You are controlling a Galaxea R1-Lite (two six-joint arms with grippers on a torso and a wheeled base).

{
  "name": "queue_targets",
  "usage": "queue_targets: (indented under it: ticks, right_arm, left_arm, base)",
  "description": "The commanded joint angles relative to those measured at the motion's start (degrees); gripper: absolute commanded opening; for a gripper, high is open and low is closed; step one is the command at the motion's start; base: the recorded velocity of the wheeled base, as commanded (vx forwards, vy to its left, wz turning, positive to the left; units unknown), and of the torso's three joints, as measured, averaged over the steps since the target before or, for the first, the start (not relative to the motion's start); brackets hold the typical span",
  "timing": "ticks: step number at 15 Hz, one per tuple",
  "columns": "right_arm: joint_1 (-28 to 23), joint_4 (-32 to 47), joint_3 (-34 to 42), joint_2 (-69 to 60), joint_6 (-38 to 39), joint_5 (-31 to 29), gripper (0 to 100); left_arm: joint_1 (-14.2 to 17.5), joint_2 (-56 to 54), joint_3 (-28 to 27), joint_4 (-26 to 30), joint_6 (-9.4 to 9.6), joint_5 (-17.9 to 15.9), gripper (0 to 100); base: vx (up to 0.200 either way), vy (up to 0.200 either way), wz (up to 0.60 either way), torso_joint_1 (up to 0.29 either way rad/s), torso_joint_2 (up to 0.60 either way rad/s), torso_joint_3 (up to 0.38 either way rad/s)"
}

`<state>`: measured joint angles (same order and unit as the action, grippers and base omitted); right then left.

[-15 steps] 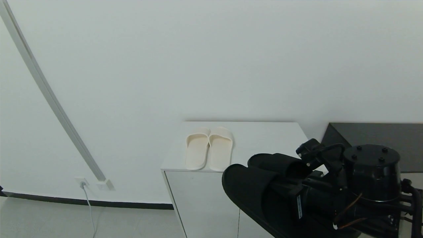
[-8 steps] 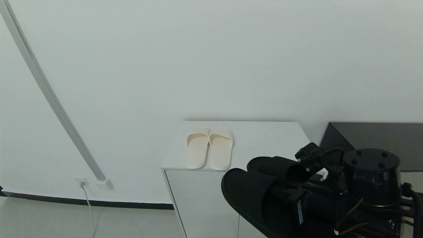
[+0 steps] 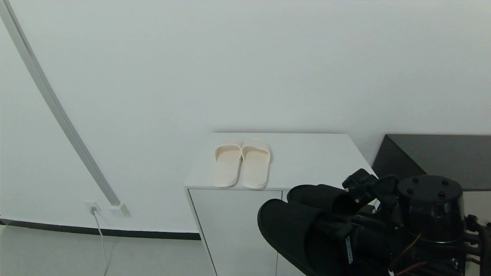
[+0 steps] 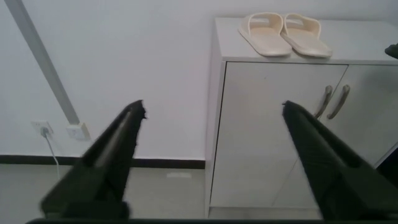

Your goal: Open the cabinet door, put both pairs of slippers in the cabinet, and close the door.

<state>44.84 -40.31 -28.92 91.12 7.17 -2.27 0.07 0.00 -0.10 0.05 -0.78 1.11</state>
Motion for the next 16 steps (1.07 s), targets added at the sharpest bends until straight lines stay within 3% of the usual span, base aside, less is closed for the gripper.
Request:
queue_targets:
  ticks: [1,9,16]
  right_arm:
    - [0.25,0.06,0.09,0.28,0.04,-0.02,0]
    - [1.31,-0.29,0.7,1.42,-0.05,0.86,0]
    - [2.18,-2.66,2.99,1.34,-1.63,0.86,0]
  left_arm:
    - [0.01,0.09,0.01,-0.05,-0.01,0.03,100]
    - [0.01,0.09,0.1,-0.05,-0.01,0.12,100]
    - [0.01,0.0,0.1,-0.05,-0.01,0.12,100]
  base:
    - [0.0,0.0,0.0,-0.154,0.36,0.188]
    - [0.0,0.0,0.0,-0.165,0.38,0.21]
    - [0.0,0.0,0.0,-0.223,0.54,0.313]
